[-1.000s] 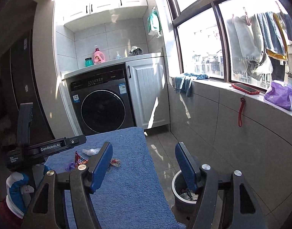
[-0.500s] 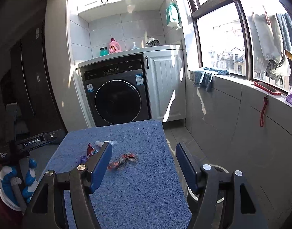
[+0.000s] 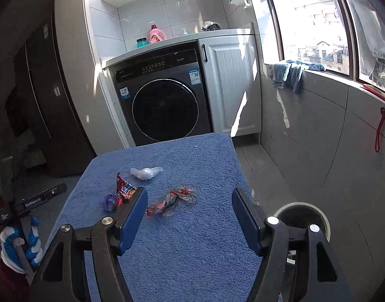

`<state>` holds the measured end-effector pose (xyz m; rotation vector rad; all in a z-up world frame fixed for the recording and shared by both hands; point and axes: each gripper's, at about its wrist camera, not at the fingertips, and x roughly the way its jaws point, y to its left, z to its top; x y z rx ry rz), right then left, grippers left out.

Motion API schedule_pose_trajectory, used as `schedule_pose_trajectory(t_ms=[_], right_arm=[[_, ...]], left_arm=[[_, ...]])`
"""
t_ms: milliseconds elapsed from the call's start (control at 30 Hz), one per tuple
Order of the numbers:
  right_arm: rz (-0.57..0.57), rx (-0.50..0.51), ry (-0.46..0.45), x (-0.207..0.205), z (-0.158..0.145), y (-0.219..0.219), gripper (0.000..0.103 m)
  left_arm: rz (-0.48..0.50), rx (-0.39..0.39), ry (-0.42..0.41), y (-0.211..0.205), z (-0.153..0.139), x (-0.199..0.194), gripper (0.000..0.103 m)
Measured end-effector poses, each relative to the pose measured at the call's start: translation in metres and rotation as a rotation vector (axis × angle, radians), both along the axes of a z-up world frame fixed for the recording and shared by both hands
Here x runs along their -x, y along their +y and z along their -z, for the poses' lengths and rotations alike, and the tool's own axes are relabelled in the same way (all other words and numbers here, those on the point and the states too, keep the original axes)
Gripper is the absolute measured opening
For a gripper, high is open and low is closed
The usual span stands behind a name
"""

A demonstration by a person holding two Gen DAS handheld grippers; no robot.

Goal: Collect trash
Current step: 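Move both open tools back over the remaining trash on the table, then grasp the second purple bag with left tool while right grasps the clear red-tied wrapper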

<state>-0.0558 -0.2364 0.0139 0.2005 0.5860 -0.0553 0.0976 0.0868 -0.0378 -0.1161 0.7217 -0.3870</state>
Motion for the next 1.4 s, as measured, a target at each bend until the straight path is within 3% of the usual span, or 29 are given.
schedule_pose_trajectory(t_ms=[400, 600, 1067, 1133, 1200, 1400], right_arm=[[-0.067, -0.054, 0.192, -0.072, 0.055, 0.011, 0.067], [-0.102, -0.090, 0.260, -0.106, 0.077, 0.017, 0.067], [-0.129, -0.137, 0.377, -0.163, 0.119, 0.043, 0.067], [-0.125, -0.138, 0.393, -0.170, 0.125, 0.046, 0.067], [-0.114, -0.148, 0.401, -0.176, 0.131, 0.047, 0.067], [-0.092, -0.143, 0.426, -0.186, 0.142, 0.051, 0.055]], left_arm=[[0.271, -0.078, 0.086, -0.045, 0.058, -0.048, 0.061], [0.322, -0.108, 0.122, -0.057, 0.079, -0.071, 0.061], [0.404, -0.058, 0.180, -0.064, 0.108, -0.097, 0.060], [0.405, -0.053, 0.183, -0.063, 0.111, -0.098, 0.055], [0.397, -0.050, 0.190, -0.062, 0.114, -0.099, 0.044], [0.360, -0.004, 0.206, -0.049, 0.111, -0.097, 0.034]])
